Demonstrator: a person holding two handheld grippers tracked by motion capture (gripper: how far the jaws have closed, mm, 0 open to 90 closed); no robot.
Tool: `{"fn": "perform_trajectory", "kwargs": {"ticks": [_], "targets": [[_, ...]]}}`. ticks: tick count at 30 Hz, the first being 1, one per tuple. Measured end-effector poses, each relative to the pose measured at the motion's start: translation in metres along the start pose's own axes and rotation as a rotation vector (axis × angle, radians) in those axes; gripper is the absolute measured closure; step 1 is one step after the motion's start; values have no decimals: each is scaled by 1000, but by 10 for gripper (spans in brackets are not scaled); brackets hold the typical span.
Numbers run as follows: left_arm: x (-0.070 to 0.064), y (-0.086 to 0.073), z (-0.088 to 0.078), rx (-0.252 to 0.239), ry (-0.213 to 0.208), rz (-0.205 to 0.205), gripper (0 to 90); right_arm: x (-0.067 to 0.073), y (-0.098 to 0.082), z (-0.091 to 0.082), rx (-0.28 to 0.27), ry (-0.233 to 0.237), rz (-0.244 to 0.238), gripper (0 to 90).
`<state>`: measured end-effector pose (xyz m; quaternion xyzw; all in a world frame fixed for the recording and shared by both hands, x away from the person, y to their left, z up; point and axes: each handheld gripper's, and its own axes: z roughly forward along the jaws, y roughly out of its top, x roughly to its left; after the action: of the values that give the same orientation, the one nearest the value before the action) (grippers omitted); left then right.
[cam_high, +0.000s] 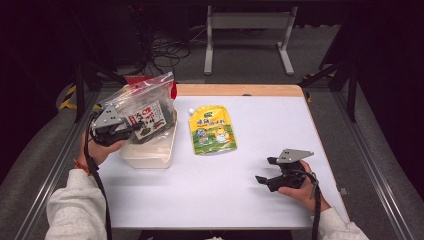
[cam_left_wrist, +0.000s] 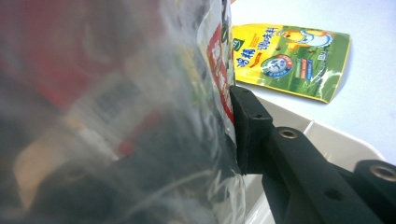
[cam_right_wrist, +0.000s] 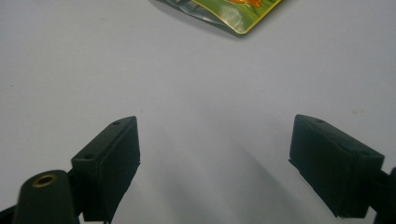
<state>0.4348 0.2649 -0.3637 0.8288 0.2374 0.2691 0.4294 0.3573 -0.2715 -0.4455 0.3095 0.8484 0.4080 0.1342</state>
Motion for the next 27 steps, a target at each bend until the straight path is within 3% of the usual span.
{"fn": "perform_trajectory", "kwargs": {"ticks": [4, 10, 12, 16, 19, 27], "targets": [[-1, -1, 0, -8, 24, -9, 624, 0, 1, 1, 3, 1, -1, 161], [1, -5, -9, -93, 29, -113, 437, -3, 0, 1, 2, -8, 11, 166], [0, -6, -12, -90, 54, -115, 385, -3, 0, 1, 0, -9, 13, 169], [-2, -8, -20, -117, 78, -171, 228, -4, 1, 2, 1, -21, 16, 187], [-2, -12, -26, -126, 79, -213, 173, -6, 2, 3, -4, -30, 23, 206], [-16, -27, -44, -114, 88, -216, 101, -12, 10, 9, -29, -52, 41, 286]]}}
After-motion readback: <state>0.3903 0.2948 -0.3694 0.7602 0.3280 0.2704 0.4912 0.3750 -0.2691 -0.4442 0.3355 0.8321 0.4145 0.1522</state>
